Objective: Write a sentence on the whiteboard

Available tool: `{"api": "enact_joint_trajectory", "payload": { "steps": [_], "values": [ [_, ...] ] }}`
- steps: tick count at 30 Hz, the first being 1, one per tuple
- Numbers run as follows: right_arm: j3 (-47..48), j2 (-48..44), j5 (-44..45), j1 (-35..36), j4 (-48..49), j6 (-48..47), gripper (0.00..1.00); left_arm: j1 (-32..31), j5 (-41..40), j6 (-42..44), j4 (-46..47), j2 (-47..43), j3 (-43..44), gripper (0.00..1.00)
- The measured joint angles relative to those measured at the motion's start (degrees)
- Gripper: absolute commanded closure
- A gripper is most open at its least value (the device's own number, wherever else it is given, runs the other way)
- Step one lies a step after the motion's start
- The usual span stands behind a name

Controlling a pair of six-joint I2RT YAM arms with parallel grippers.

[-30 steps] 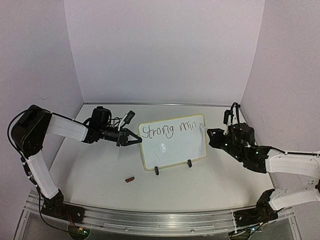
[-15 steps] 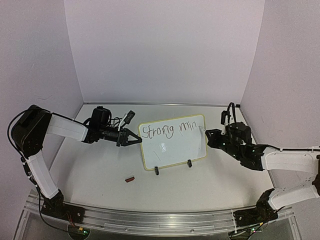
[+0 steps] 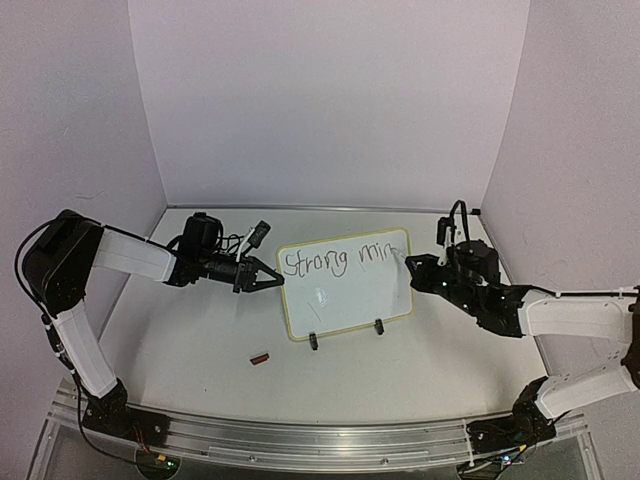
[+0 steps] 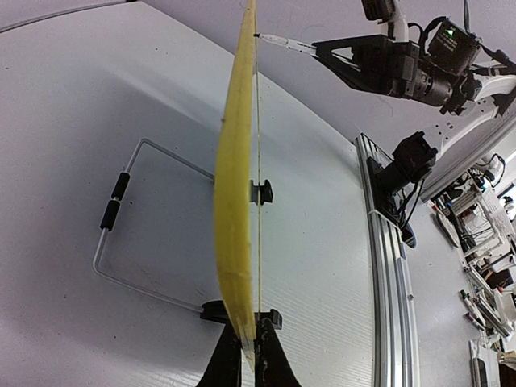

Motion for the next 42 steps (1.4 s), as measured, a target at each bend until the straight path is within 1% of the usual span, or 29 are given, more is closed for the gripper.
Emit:
{"api": "enact_joint_trajectory", "payload": {
  "steps": [10,20,39,42],
  "values": [
    [-4.1,-2.3,-0.6,0.0,-0.2,2.0,1.0,-0.1,0.0,0.3,-0.3,0.0,0.2,1.0],
    [-4.1,-2.3,0.3,0.0,-0.6,2.2,1.0,-0.1,0.0,0.3,-0.2,0.0,0.2,1.0],
    [4.1,2.1,3.6,0.0,-0.9,-2.2,1.0,-0.2,0.0,0.3,-0.3,0.0,0.3,1.0],
    [4.2,2.2,3.6,0.0,-0.9,-2.4,1.0,-0.2,0.0,0.2,-0.3,0.0,0.3,1.0]
  ]
}}
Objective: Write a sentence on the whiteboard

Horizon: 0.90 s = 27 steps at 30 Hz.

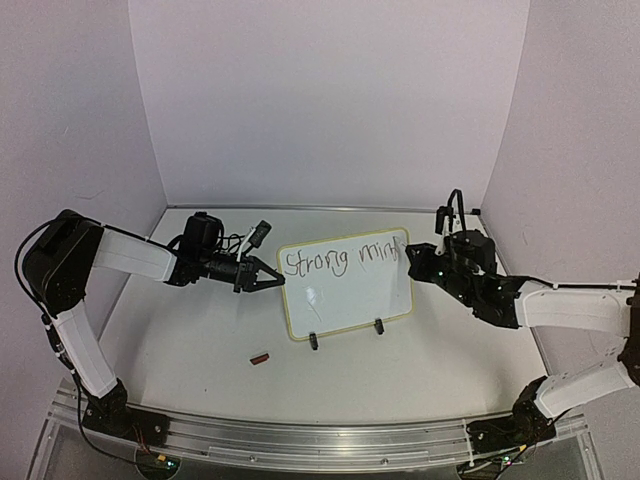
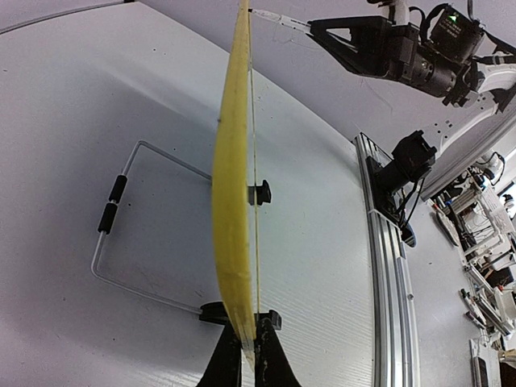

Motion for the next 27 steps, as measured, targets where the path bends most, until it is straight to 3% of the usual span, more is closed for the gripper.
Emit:
{"api": "enact_joint_trajectory", "payload": {
  "steps": [27],
  "values": [
    [-5.5,-2.4,0.0,-0.1,0.4,3.2,1.0,0.0,0.0,0.0,0.0,0.0,0.0,1.0]
  ]
}}
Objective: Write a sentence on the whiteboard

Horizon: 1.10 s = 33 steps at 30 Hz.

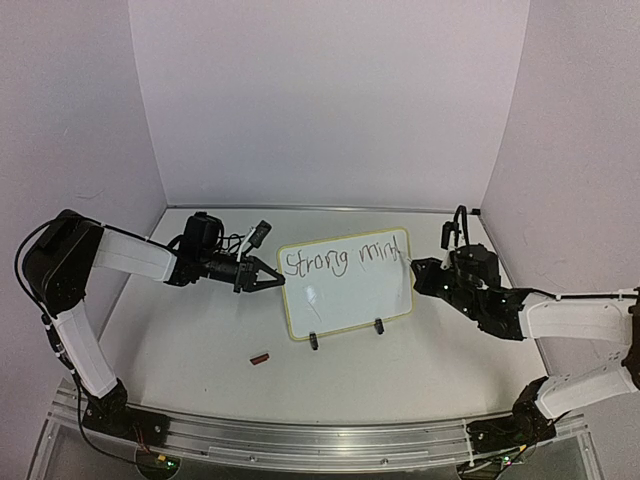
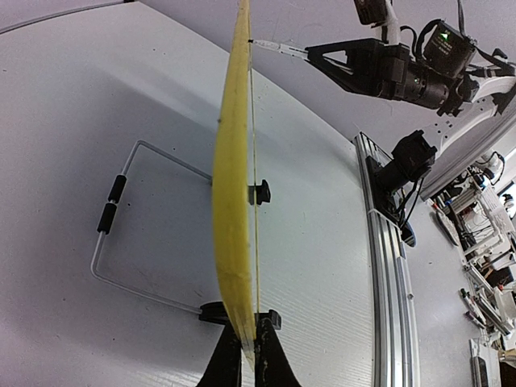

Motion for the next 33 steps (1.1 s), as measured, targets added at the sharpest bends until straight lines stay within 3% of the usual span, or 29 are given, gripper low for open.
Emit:
{"api": "enact_joint_trajectory", "payload": {
  "steps": [26,33],
  "values": [
    [-1.1,-1.8,1.5,0.0,-3.9,0.8,1.0,-0.1,0.0,0.0,0.0,0.0,0.0,1.0],
    [-0.6,-5.9,3.0,-0.1,-6.3,-0.5,1.0,-0.1,-0.1,0.0,0.0,0.0,0.0,1.0]
  ]
}}
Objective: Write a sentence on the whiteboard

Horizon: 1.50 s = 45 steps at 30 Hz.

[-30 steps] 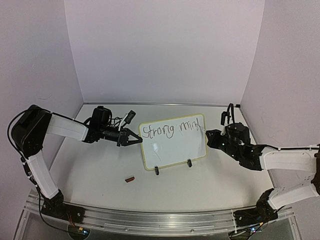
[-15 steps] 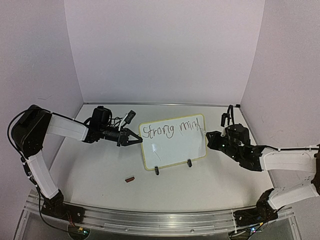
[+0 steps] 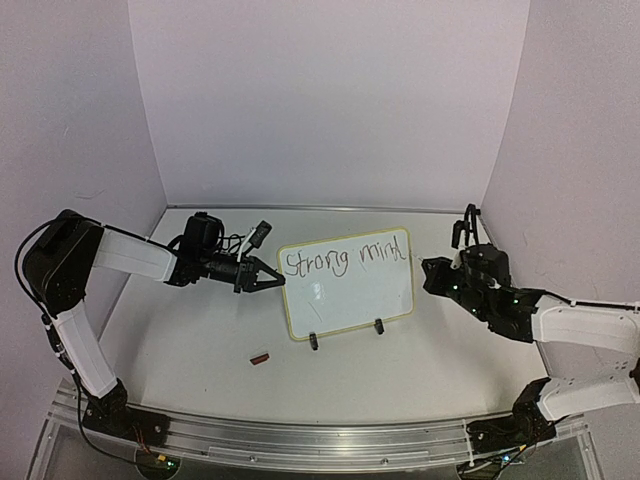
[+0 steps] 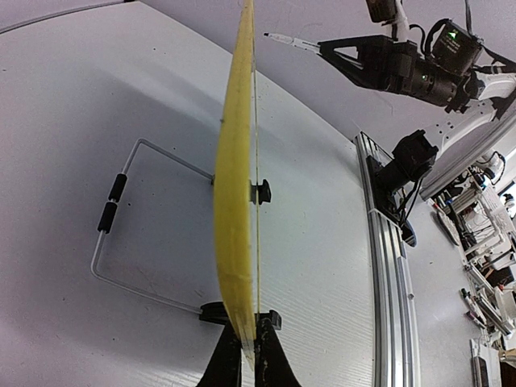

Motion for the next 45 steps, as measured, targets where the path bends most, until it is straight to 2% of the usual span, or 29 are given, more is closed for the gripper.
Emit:
{"api": "enact_joint_trajectory", "payload": {
  "steps": [9,45],
  "values": [
    [-0.2,-2.0,0.3,0.0,-0.6,0.2,1.0,0.0,-0.3,0.0,0.0,0.0,0.0,1.0],
    [-0.3,3.7,0.0,0.0,0.7,0.1,1.0,-0.1,-0.4,0.0,0.0,0.0,0.0,1.0]
  ]
}}
